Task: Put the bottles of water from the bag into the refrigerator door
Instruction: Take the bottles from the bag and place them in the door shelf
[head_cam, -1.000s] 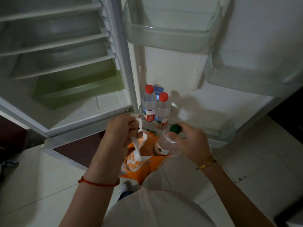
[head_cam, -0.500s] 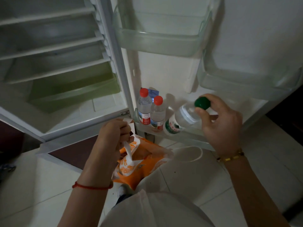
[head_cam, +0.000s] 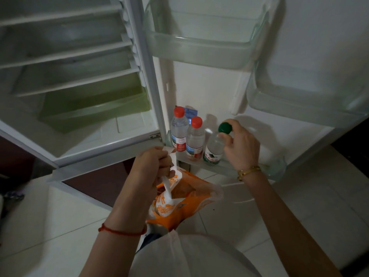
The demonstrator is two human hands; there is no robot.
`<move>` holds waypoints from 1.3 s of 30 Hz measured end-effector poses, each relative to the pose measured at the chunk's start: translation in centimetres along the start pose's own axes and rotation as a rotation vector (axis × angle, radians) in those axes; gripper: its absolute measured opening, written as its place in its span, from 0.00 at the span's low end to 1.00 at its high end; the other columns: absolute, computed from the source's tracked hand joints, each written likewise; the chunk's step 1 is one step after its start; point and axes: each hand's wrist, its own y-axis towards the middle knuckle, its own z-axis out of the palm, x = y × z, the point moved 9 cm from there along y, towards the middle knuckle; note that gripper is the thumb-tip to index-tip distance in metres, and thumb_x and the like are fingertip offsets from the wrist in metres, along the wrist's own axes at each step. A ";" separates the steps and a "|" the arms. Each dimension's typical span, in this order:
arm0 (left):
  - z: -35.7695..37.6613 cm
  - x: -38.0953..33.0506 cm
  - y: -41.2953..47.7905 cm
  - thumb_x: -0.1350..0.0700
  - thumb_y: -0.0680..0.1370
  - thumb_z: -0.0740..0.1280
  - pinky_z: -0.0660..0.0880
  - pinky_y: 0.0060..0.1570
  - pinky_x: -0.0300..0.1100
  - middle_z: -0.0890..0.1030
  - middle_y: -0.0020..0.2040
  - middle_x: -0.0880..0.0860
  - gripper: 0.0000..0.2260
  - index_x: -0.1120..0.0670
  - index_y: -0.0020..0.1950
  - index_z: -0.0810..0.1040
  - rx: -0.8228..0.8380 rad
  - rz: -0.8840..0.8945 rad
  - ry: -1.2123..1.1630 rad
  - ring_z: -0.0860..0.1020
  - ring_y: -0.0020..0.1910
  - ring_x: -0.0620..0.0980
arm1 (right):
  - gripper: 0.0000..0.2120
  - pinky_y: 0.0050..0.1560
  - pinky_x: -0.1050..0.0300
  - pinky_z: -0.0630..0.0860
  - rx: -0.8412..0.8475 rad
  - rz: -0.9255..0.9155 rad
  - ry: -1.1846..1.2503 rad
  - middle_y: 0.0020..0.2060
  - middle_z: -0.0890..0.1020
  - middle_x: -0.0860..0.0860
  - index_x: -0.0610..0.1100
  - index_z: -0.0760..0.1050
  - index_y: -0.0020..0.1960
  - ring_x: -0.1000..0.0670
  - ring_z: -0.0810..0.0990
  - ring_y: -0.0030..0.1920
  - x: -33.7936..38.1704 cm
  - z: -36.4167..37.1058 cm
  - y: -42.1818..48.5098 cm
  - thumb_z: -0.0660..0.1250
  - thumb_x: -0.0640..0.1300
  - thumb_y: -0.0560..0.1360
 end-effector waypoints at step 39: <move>-3.3 -0.5 -3.8 0.66 0.80 0.52 0.67 0.21 0.33 0.61 0.21 0.45 0.09 0.61 0.51 0.71 0.081 0.087 0.083 0.57 0.15 0.40 | 0.30 0.60 0.58 0.73 0.786 -0.004 0.054 0.60 0.78 0.53 0.56 0.67 0.69 0.51 0.77 0.61 -1.8 21.6 -16.3 0.64 0.65 0.70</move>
